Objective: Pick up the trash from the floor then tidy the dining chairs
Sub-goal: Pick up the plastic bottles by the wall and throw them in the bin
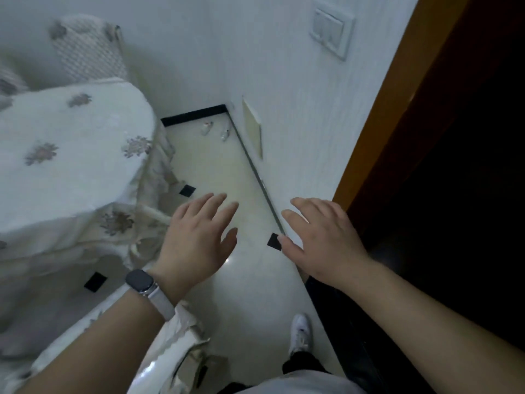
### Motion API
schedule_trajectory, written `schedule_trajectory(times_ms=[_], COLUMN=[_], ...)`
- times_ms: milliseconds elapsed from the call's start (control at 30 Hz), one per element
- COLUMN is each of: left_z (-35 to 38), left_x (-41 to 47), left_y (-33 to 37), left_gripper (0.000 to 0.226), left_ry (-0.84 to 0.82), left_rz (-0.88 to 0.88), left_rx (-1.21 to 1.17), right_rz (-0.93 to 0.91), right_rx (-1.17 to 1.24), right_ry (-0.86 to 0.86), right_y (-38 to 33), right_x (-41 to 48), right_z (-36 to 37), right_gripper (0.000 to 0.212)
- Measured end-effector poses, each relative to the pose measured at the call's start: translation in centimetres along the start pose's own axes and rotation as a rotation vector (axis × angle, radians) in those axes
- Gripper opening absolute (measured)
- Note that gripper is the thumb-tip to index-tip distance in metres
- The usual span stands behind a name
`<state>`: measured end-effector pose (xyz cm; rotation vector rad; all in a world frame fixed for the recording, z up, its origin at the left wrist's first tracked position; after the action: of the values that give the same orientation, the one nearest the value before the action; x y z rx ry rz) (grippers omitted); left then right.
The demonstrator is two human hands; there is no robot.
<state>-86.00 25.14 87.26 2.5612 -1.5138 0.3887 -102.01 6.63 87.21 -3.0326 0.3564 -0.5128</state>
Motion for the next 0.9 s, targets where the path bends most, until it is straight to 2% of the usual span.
schedule_trajectory(times_ms=[200,467,733,900], left_z=[-0.1,0.0,4.0,7.2], left_x=[6.2,10.2,15.2,19.3], left_y=[-0.2,-2.8,-8.9,-15.8], left_gripper=[0.047,0.046,0.050,0.051], left_ry=[-0.014,-0.032,-0.078,-0.114], left_rz=[-0.094,-0.205,-0.264,-0.265], left_rx=[0.075,0.139,0.091,0.037], right_rz=[-0.059,-0.161,-0.189,-0.138], right_rx=[0.048,0.114,0.126,0.110], right_ry=[0.026,0.049,-0.043,-0.088], right_y=[6.0,8.0,7.4,6.1], right_x=[7.6,14.9,22.5,29.6], right_z=[1.5,3.9,7.8,11.2], right_gripper=[0.049,0.048,0.044,0.046])
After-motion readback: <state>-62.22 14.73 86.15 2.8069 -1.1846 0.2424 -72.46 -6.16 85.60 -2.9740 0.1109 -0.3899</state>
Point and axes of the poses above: each hand's wrist, its own x-axis towards the middle knuckle, its own z-axis out of the palm, y = z × x, the point moved 1 cm from there along x, towards the middle knuckle
